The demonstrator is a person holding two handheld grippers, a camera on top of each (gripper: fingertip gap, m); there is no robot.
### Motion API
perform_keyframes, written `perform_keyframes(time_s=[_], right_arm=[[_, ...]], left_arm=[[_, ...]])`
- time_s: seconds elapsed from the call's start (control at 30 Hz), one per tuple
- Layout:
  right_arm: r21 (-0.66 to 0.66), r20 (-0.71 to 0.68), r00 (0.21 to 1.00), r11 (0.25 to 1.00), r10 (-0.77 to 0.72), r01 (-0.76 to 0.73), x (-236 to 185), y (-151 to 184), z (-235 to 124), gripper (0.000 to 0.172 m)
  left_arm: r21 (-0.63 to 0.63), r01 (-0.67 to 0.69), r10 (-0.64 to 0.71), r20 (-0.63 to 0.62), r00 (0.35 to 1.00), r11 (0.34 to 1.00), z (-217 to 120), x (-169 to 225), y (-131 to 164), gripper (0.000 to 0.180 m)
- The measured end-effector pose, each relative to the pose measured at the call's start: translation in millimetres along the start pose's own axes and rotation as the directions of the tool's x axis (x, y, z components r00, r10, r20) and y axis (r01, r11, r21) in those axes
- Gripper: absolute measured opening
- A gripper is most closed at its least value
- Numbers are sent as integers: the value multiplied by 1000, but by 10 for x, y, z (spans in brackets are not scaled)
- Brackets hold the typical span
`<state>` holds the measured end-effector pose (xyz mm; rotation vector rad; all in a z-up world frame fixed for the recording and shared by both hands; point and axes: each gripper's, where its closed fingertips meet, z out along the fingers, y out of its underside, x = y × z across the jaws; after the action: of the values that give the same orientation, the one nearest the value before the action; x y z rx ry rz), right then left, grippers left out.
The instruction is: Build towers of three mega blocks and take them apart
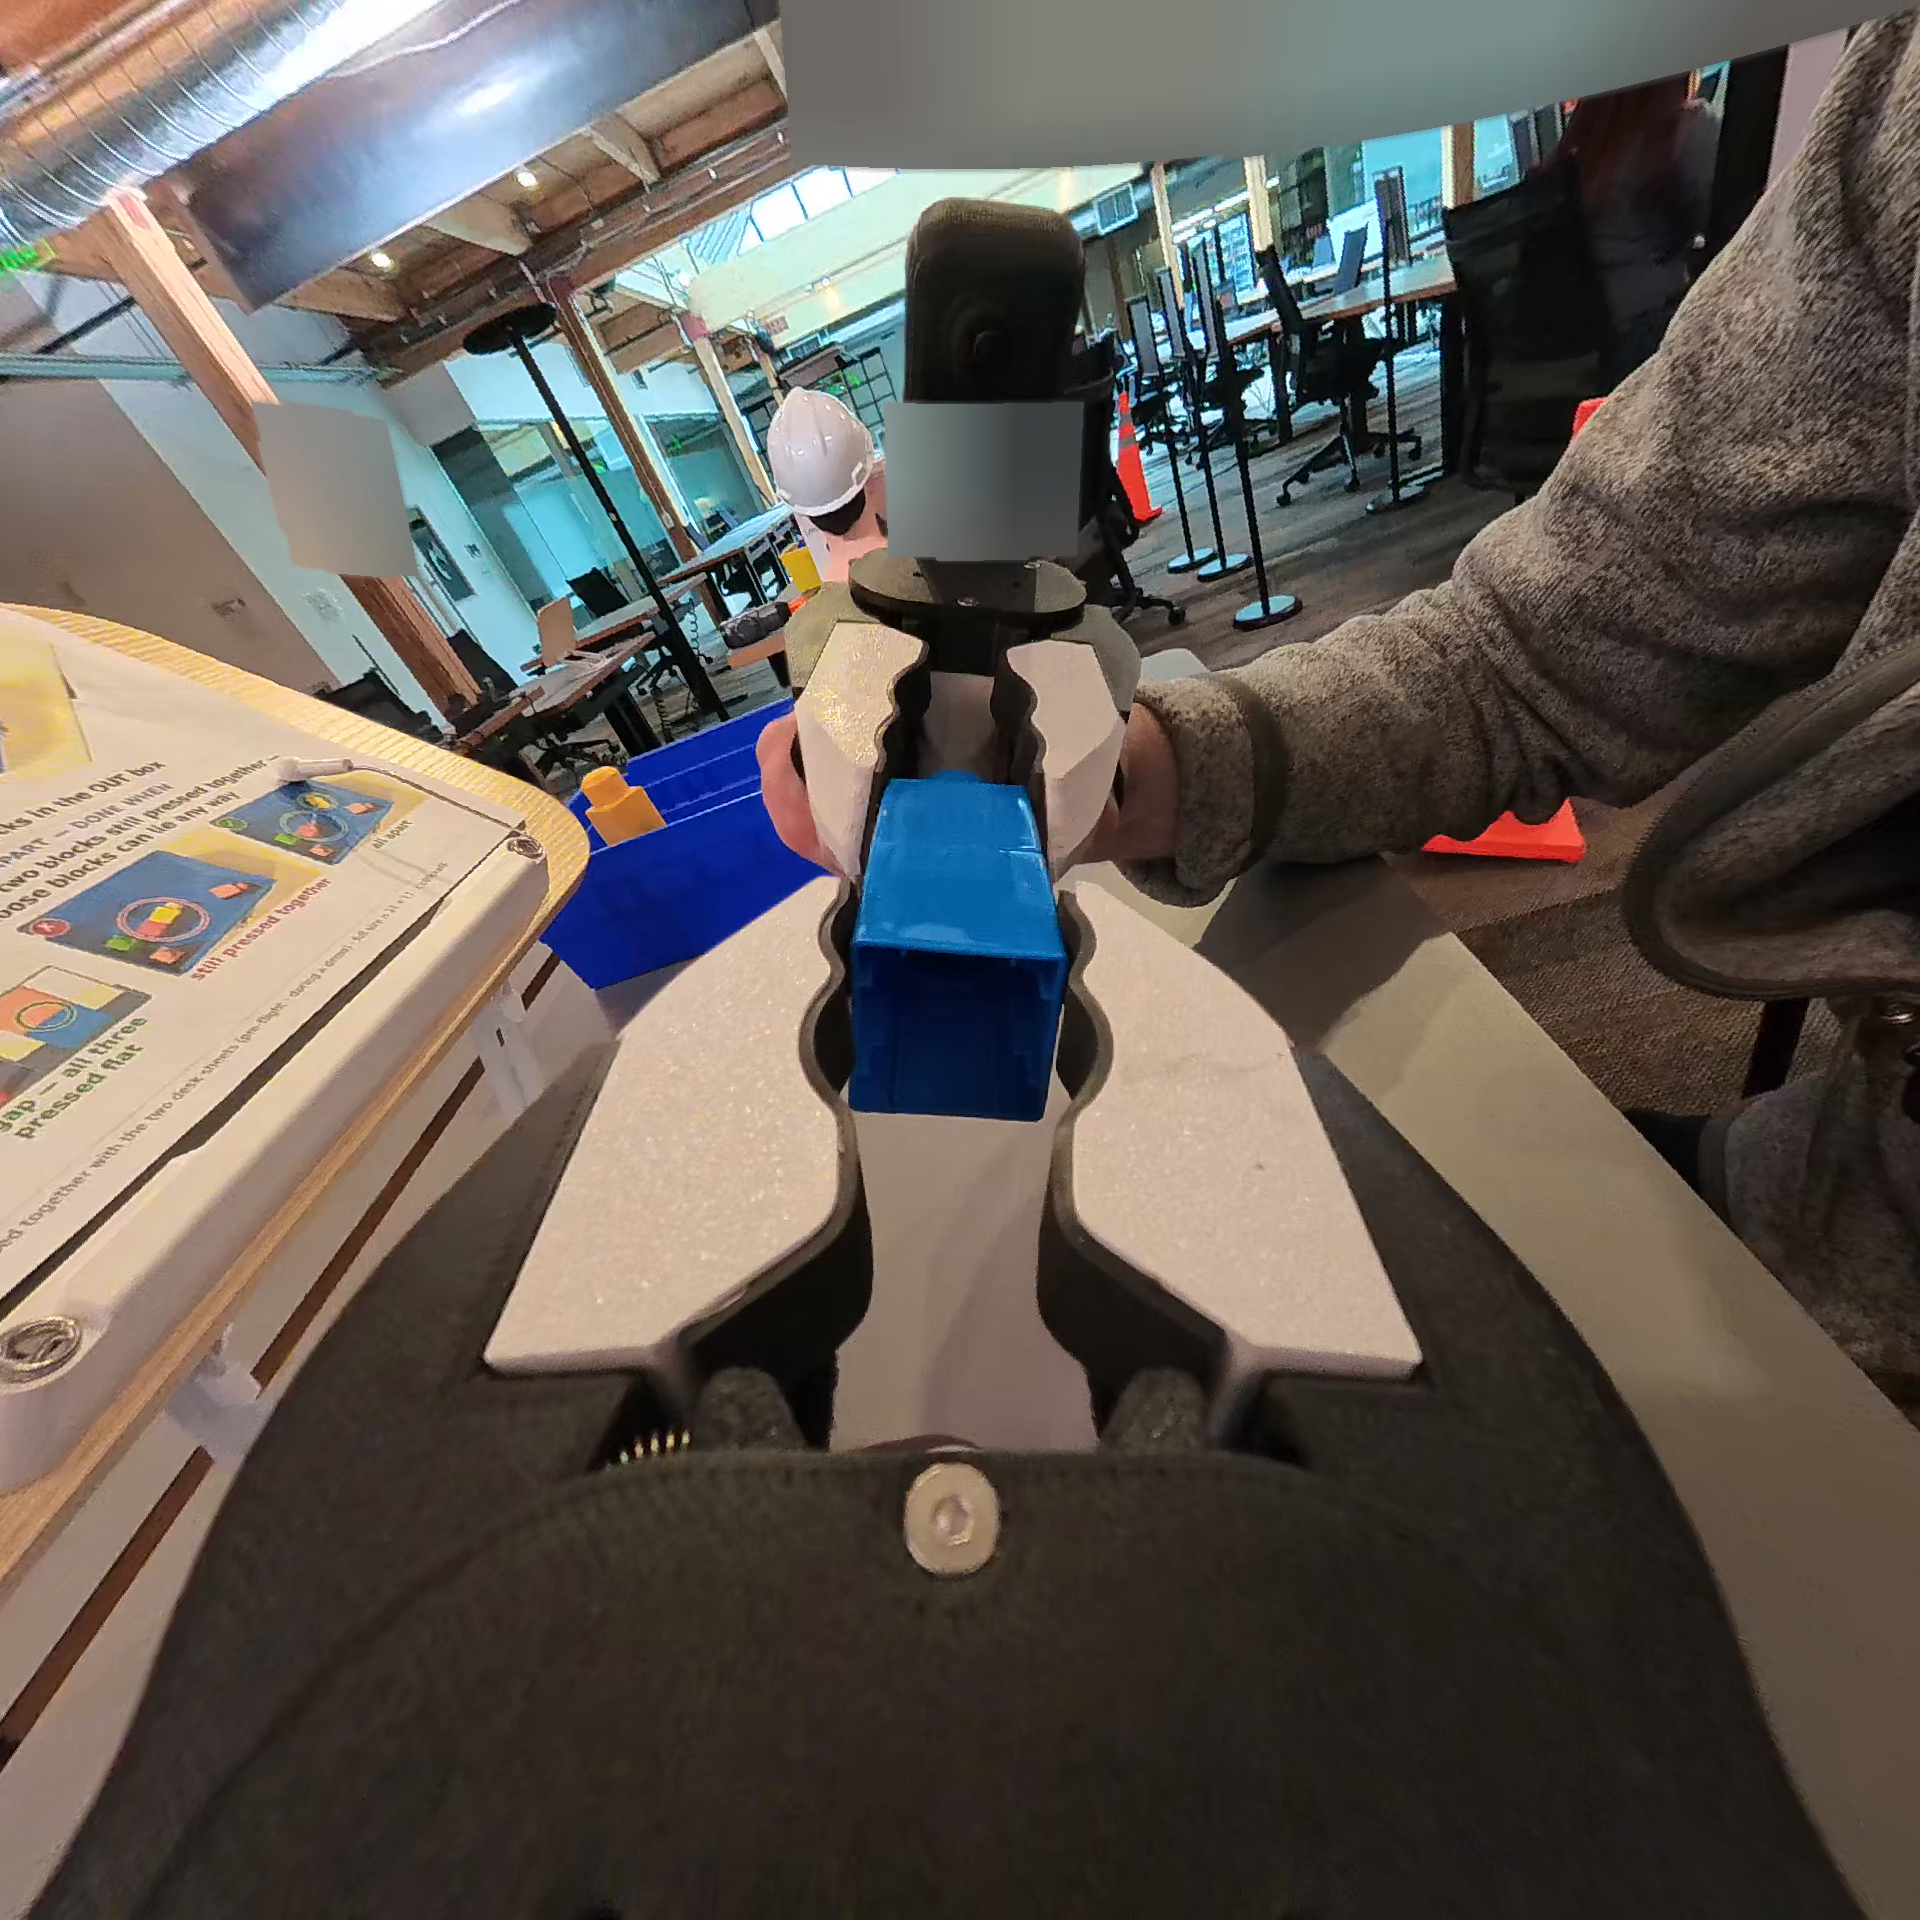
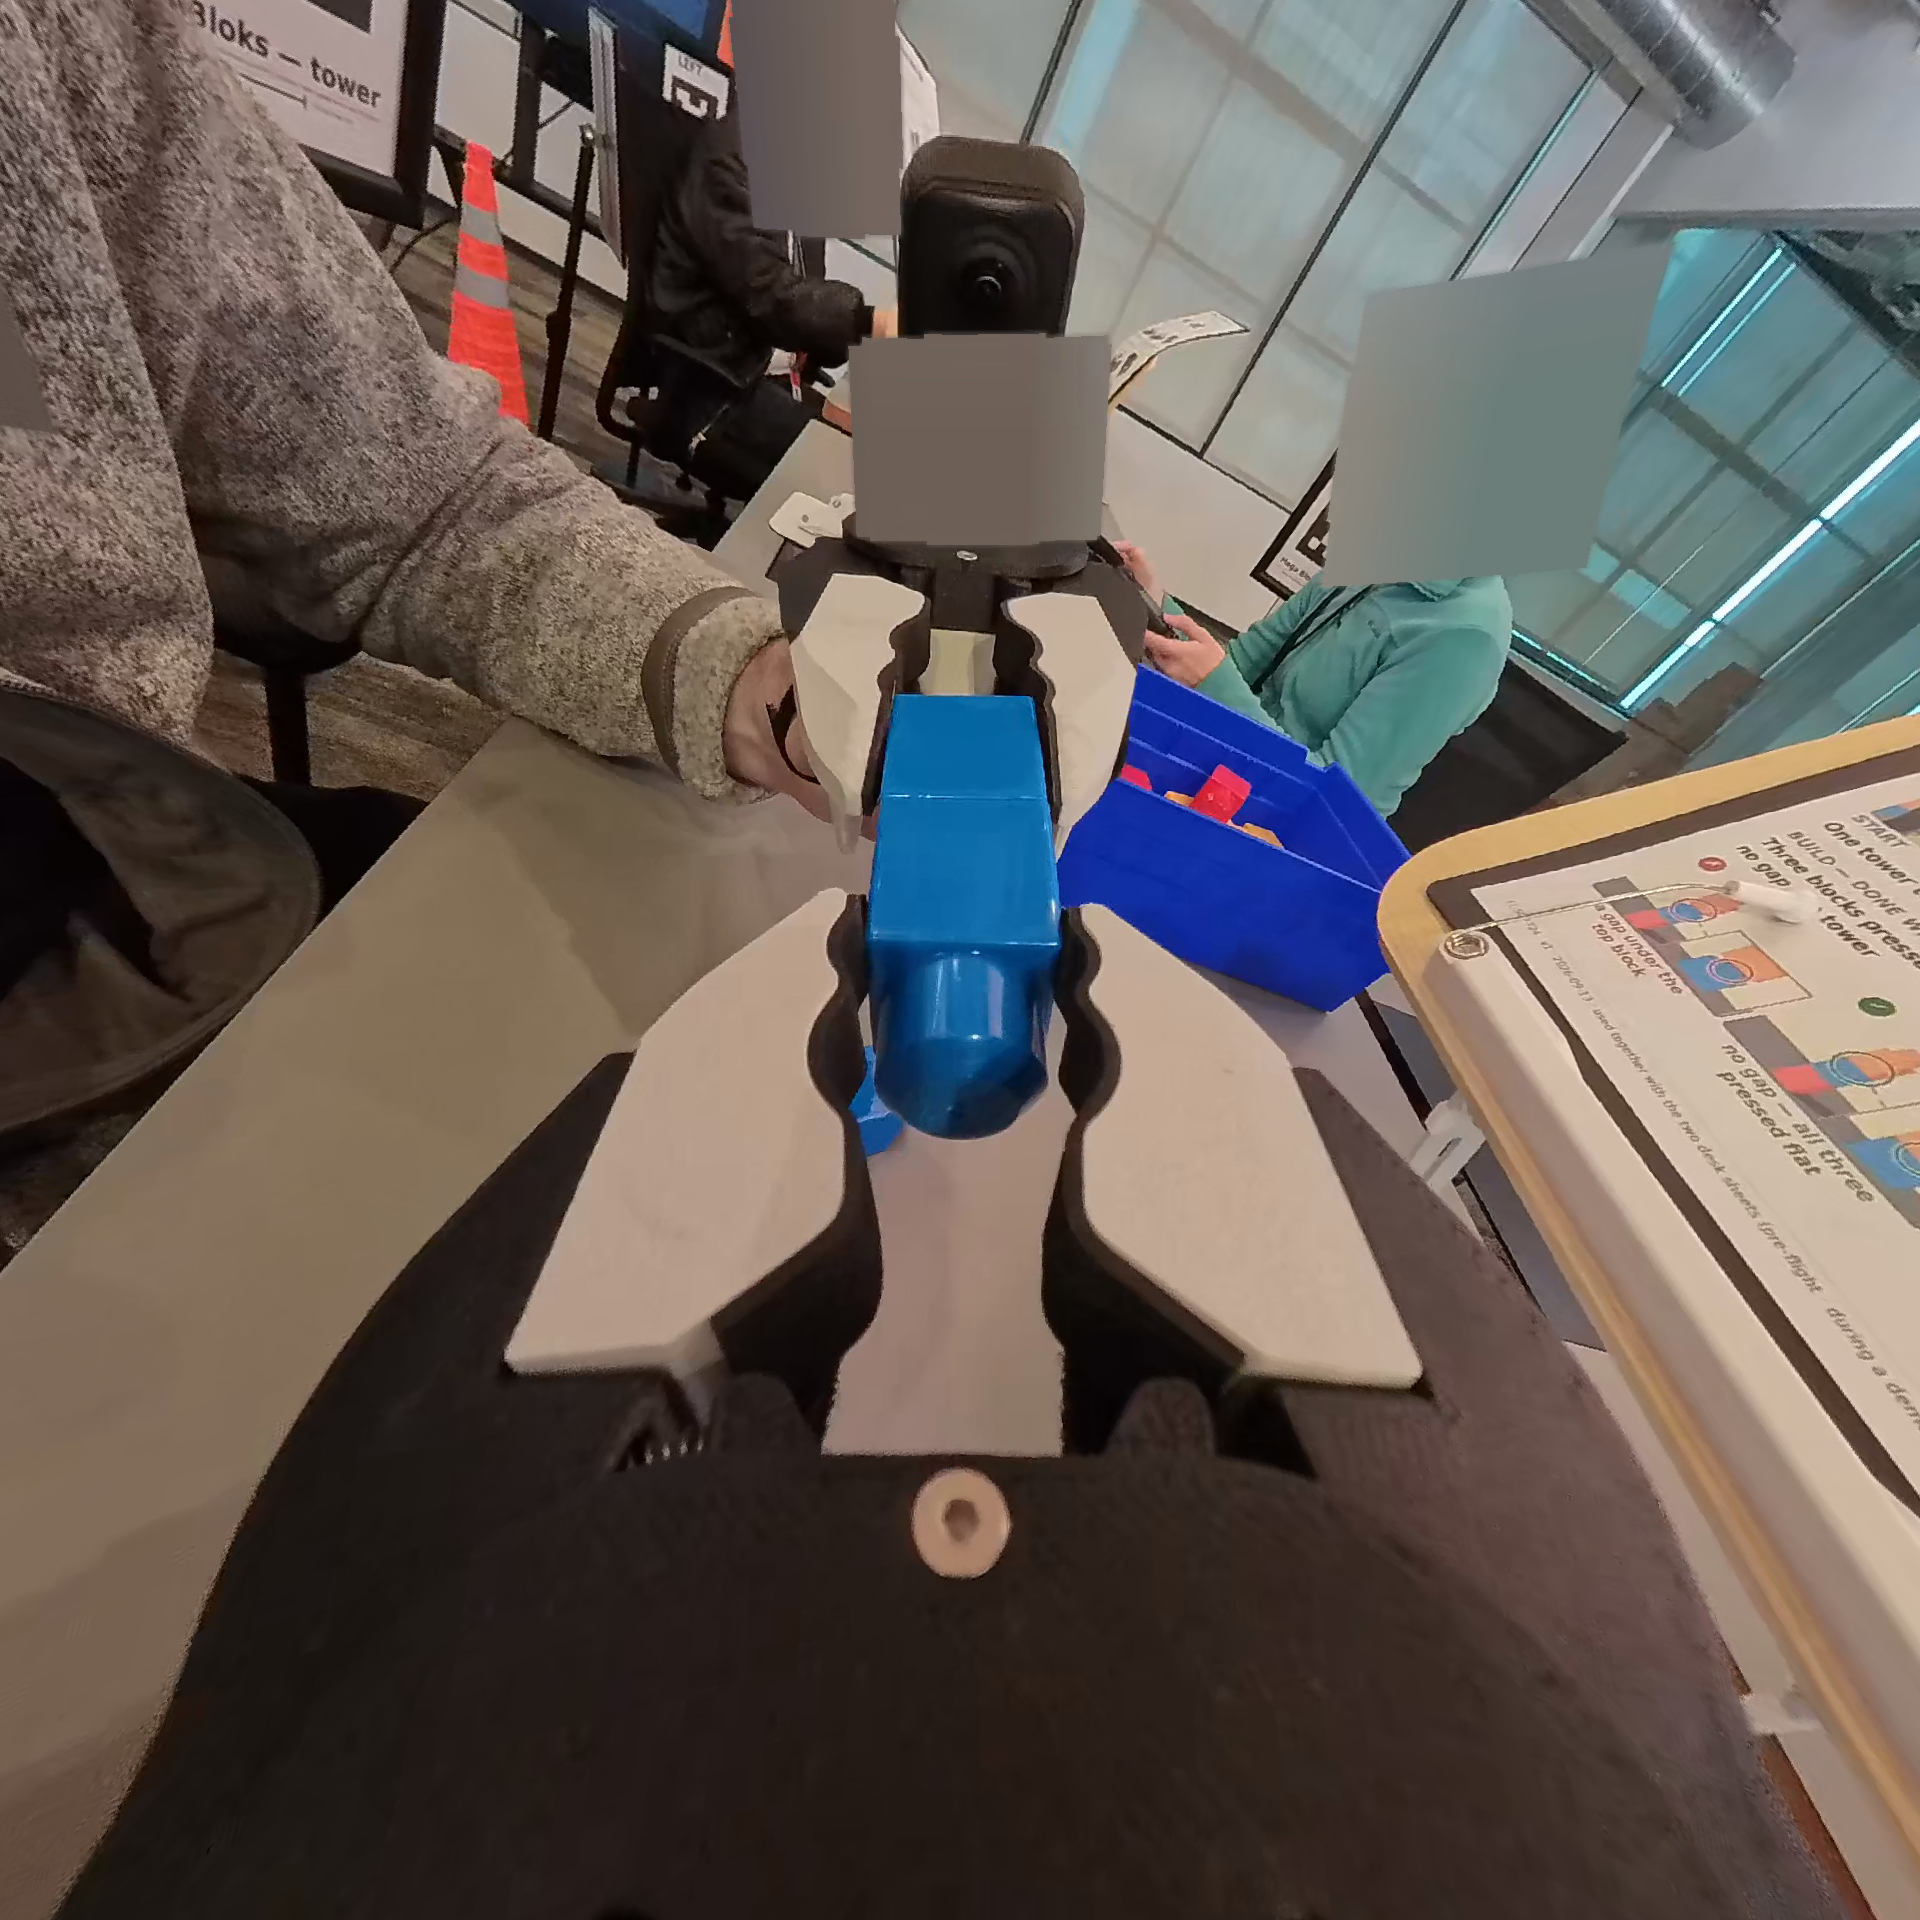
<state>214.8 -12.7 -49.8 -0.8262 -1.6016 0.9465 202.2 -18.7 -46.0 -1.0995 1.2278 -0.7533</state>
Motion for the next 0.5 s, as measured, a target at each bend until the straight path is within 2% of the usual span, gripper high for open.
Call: perform_keyframes(time_s=[0.5], right_arm=[[-11,1,1000,1000,5,-5,27,21,19,36]], left_arm=[[7,7,-7,7,1000,1000,-8,-26,1,35]])
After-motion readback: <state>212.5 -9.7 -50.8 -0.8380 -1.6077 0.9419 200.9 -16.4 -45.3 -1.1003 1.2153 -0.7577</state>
